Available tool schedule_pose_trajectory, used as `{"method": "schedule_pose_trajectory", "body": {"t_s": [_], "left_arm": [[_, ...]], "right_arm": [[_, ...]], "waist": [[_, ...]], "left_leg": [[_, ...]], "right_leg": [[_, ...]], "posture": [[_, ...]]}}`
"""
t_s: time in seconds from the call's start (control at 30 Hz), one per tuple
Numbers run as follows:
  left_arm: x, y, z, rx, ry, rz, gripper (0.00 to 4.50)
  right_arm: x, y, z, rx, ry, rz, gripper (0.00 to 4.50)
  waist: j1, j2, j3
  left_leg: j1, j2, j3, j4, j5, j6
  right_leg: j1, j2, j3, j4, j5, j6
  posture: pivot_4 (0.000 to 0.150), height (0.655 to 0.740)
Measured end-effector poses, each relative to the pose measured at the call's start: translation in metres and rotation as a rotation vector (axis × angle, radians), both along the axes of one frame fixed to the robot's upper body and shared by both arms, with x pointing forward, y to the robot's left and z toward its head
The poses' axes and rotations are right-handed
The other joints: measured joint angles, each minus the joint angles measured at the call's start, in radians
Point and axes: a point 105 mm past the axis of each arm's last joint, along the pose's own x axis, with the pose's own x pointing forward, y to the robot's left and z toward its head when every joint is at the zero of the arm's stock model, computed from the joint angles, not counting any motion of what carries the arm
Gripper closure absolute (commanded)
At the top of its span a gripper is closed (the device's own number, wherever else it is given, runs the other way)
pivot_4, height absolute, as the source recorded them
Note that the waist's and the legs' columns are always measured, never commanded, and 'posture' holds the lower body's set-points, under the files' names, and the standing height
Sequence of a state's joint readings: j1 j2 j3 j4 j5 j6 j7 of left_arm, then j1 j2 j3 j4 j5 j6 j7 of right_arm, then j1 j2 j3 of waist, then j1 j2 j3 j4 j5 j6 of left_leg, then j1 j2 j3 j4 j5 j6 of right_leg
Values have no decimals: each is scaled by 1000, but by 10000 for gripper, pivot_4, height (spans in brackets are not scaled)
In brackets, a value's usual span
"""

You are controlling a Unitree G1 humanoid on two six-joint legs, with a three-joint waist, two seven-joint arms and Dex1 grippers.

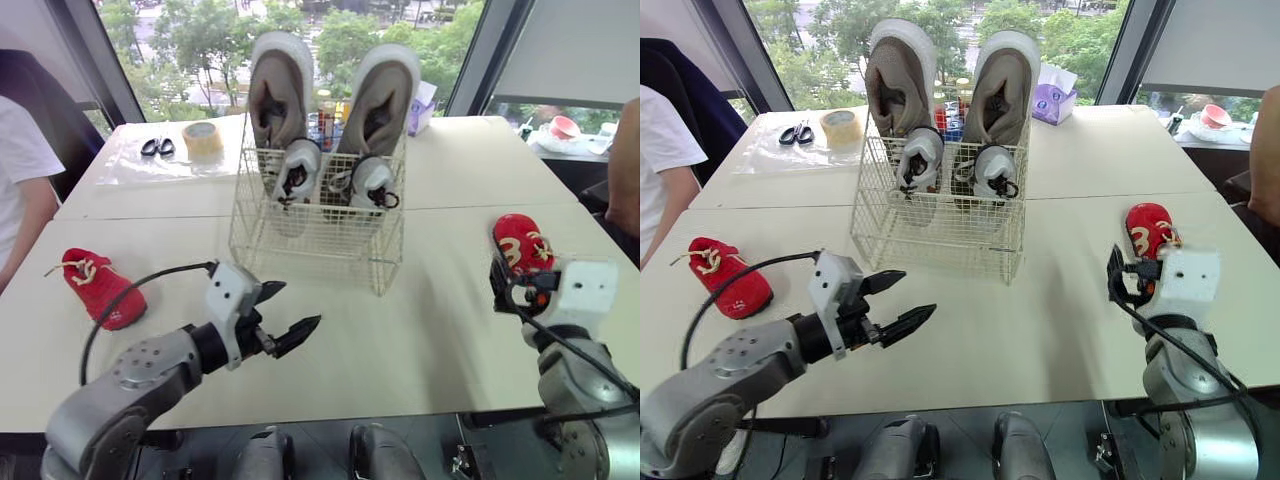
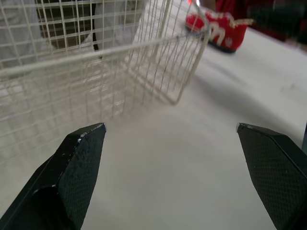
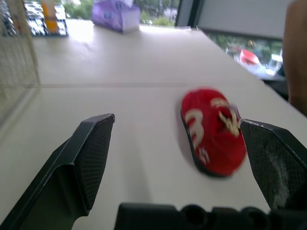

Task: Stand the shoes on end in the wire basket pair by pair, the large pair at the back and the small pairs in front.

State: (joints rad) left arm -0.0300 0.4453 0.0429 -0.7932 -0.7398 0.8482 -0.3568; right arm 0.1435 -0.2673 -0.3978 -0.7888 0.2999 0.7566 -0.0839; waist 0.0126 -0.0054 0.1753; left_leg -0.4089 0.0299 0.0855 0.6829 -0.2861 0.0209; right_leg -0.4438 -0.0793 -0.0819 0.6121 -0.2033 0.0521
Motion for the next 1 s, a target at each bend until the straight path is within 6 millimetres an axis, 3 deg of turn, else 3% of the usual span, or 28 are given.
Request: {"method": "schedule_pose_trajectory", "body": {"t_s": [0.17,0.3,0.4,0.57,1.0], "left_arm": [[13,-3,-15,-80,37,14,281],[3,-17,-29,-79,85,-98,281],[-4,-22,-29,-91,102,-170,281],[-10,-18,-28,-76,124,-230,281],[-3,-13,-29,-36,117,-205,281]], "right_arm": [[-5,-3,-20,46,17,-38,0],[4,-9,-36,66,-2,-38,0],[12,-15,-46,77,-20,-55,0],[23,-20,-48,75,-60,-59,0],[54,-35,-60,73,-81,-64,0]], "waist": [[-8,0,0],[-8,0,0],[-8,0,0],[-8,1,1],[-8,1,1]], "left_leg": [[1,0,0,0,0,0],[0,0,0,0,0,0],[0,0,0,0,0,0],[0,0,0,0,0,0],[0,0,0,0,0,0]], "right_leg": [[0,1,0,0,-2,3],[0,0,0,0,-2,3],[-1,0,0,0,-2,3],[-1,0,0,0,-2,3],[0,0,1,0,0,0]], "posture": [[1500,7400],[1500,7400],[1500,7400],[1500,7400],[1500,7400]]}}
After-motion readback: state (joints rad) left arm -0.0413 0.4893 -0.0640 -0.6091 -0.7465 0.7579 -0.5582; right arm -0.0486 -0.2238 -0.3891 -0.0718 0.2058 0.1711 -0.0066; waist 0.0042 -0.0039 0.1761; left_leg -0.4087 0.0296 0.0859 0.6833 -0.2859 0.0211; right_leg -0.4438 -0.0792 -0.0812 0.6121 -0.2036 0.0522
